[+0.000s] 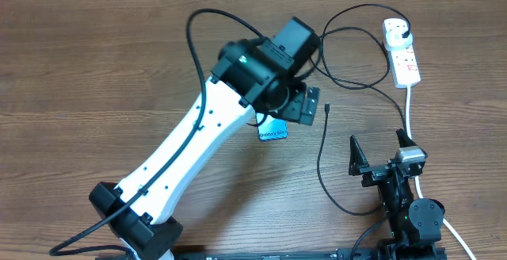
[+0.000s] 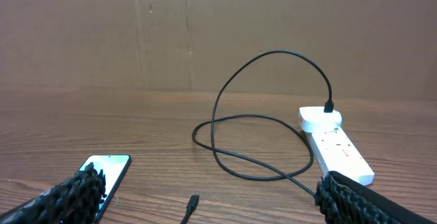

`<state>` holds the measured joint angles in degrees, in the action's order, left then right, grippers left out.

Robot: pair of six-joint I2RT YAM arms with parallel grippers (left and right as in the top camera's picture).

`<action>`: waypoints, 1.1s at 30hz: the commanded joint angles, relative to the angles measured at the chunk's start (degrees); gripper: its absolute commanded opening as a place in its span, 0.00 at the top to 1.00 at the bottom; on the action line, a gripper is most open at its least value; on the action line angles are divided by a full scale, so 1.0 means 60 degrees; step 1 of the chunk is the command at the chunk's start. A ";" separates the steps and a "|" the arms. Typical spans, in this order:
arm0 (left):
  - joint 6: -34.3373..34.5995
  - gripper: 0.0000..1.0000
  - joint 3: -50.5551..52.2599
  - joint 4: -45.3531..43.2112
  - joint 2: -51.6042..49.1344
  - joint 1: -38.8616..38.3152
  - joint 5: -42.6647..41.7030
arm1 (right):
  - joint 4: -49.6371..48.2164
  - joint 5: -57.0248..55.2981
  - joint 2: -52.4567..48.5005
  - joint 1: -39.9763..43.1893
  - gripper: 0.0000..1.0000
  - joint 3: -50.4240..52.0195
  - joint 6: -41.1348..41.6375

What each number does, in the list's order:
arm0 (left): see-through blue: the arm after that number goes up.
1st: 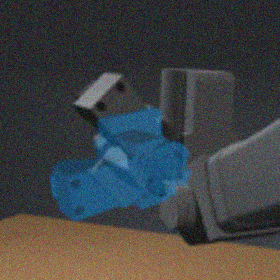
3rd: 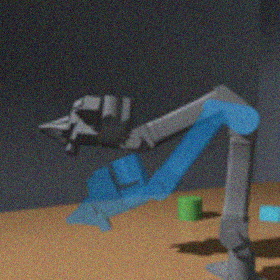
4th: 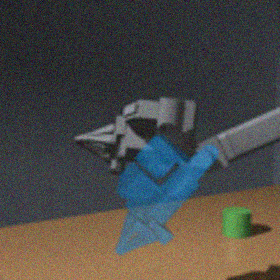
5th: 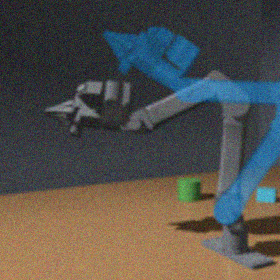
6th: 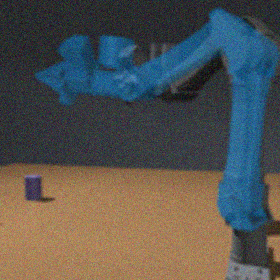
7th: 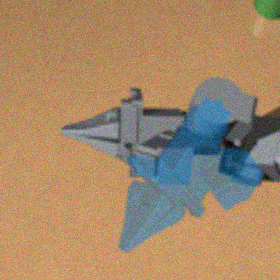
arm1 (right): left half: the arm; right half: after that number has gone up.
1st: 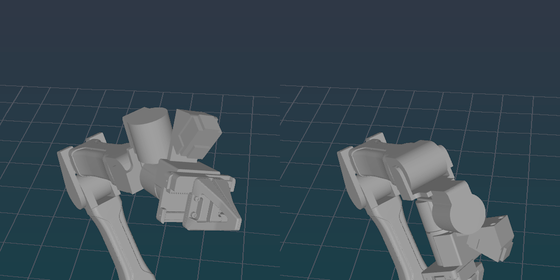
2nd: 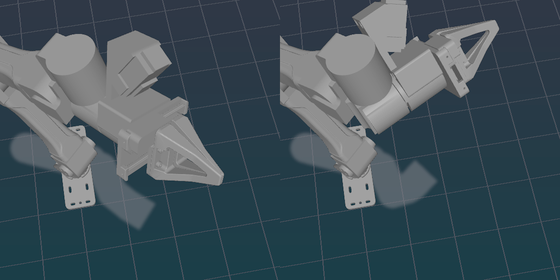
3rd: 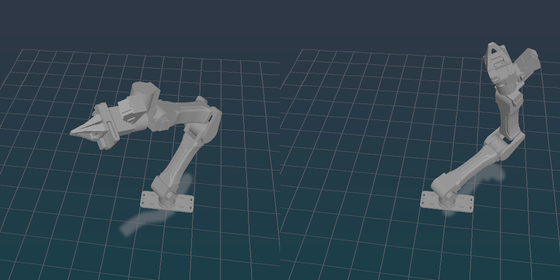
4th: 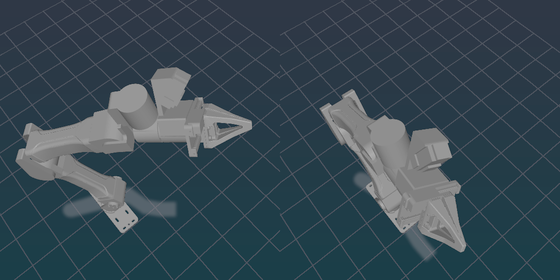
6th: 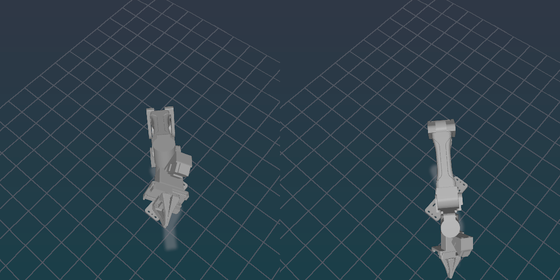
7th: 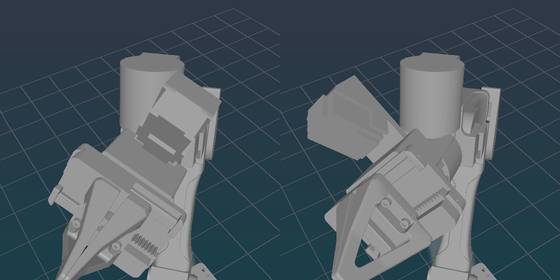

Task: Plug charger to phone and switch on socket
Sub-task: 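Move the left gripper above the phone and align over it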

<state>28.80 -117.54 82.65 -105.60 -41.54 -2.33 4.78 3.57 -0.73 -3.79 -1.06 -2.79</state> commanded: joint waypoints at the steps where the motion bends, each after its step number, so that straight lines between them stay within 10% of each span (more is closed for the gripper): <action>1: 0.0685 0.00 -0.0259 0.0200 -0.0368 0.0255 0.0685 | -0.0018 -0.0087 0.0095 -0.0055 0.00 0.0098 -0.0015; 33: 0.2776 0.00 -0.0240 -0.0860 -0.3279 0.0248 0.1115 | -0.0018 -0.0091 0.0095 -0.0055 0.00 0.0098 -0.0015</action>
<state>43.07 -117.93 77.56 -123.87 -39.92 4.51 4.78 3.53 -0.73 -3.79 -1.06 -2.79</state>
